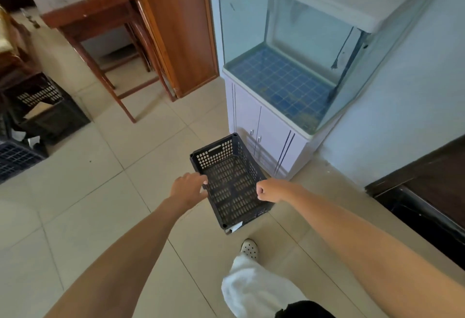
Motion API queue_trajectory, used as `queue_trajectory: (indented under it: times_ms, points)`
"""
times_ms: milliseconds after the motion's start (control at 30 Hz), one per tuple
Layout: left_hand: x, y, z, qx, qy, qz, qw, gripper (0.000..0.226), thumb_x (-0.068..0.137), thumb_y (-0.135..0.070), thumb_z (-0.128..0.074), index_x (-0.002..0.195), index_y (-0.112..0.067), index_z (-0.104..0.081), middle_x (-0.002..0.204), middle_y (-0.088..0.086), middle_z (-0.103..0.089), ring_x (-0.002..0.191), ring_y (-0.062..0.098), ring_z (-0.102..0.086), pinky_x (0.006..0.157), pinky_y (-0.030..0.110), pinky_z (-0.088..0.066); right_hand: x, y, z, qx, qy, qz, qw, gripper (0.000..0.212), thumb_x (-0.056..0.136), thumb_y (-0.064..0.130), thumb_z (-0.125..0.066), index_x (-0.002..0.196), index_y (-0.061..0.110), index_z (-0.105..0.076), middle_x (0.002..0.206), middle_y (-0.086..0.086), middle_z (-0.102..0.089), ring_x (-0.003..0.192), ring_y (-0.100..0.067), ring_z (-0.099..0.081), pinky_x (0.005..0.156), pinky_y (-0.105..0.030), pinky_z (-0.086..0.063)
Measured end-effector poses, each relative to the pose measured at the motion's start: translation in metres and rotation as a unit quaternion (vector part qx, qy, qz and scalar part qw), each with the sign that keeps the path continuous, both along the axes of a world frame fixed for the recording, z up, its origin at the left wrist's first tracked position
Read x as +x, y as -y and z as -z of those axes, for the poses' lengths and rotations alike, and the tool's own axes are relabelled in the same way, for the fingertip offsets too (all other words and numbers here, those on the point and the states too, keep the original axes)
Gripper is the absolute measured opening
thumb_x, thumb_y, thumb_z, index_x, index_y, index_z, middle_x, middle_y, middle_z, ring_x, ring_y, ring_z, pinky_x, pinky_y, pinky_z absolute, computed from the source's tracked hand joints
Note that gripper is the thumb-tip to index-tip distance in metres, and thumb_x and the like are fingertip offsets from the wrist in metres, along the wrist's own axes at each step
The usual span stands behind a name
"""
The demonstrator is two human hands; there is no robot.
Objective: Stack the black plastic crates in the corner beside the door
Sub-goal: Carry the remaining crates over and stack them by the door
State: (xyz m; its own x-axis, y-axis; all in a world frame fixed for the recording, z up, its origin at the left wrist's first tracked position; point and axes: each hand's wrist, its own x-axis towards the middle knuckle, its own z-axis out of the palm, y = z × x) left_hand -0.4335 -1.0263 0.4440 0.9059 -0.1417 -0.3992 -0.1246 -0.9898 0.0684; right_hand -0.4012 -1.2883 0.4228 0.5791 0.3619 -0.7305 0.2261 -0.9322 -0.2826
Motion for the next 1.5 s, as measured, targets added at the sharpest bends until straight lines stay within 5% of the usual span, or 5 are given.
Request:
queue_trajectory:
  times_ms: [233,700,800,1200,1500]
  points:
    - [0.1,-0.026,0.012,-0.028,-0.017,0.026,0.999,0.035,0.096,-0.042,-0.05,0.125,-0.024,-0.059,0.127,-0.002,-0.061,0.114,0.02,-0.058,0.089,0.036,-0.049,0.093,-0.033,0.003,0.014,0.007,0.045,0.999,0.023,0.099,0.023,-0.04,0.11,0.012,-0.058,0.108,-0.015,-0.064,0.079,-0.02,-0.057,0.071,-0.033,-0.044]
    - [0.237,-0.112,0.093,-0.032,-0.138,0.182,0.973,0.032,0.097,-0.032,-0.041,0.121,-0.023,-0.061,0.121,-0.002,-0.063,0.109,0.019,-0.059,0.082,0.033,-0.048,0.156,-0.099,0.072,-0.03,0.023,0.251,0.967,0.025,0.096,0.022,-0.041,0.101,0.011,-0.063,0.098,-0.011,-0.065,0.09,-0.03,-0.062,0.085,-0.045,-0.052]
    - [0.247,-0.128,0.117,-0.032,-0.177,0.152,0.972,0.03,0.094,-0.021,-0.04,0.114,-0.022,-0.063,0.12,-0.003,-0.064,0.109,0.02,-0.059,0.086,0.033,-0.046,0.17,-0.108,0.093,-0.02,0.021,0.275,0.961,0.021,0.098,0.017,-0.036,0.093,0.009,-0.055,0.094,-0.013,-0.061,0.082,-0.027,-0.056,0.084,-0.043,-0.048]
    - [0.22,-0.108,0.285,-0.113,-0.367,-0.031,0.923,0.031,0.093,-0.023,-0.056,0.122,-0.014,-0.062,0.122,0.01,-0.065,0.117,0.028,-0.057,0.101,0.039,-0.044,0.169,-0.087,0.266,-0.051,0.057,0.415,0.907,0.045,0.096,0.021,-0.046,0.14,0.015,-0.036,0.128,-0.015,-0.051,0.112,-0.035,-0.053,0.087,-0.046,-0.048]
    - [0.225,-0.099,0.437,0.003,-0.344,-0.027,0.939,0.043,0.088,-0.051,-0.06,0.109,-0.015,-0.065,0.112,0.007,-0.067,0.101,0.028,-0.061,0.081,0.035,-0.043,0.191,-0.072,0.415,-0.067,0.1,0.441,0.889,0.061,0.093,0.025,-0.051,0.148,0.014,-0.026,0.148,-0.015,-0.038,0.133,-0.036,-0.038,0.105,-0.053,-0.035]
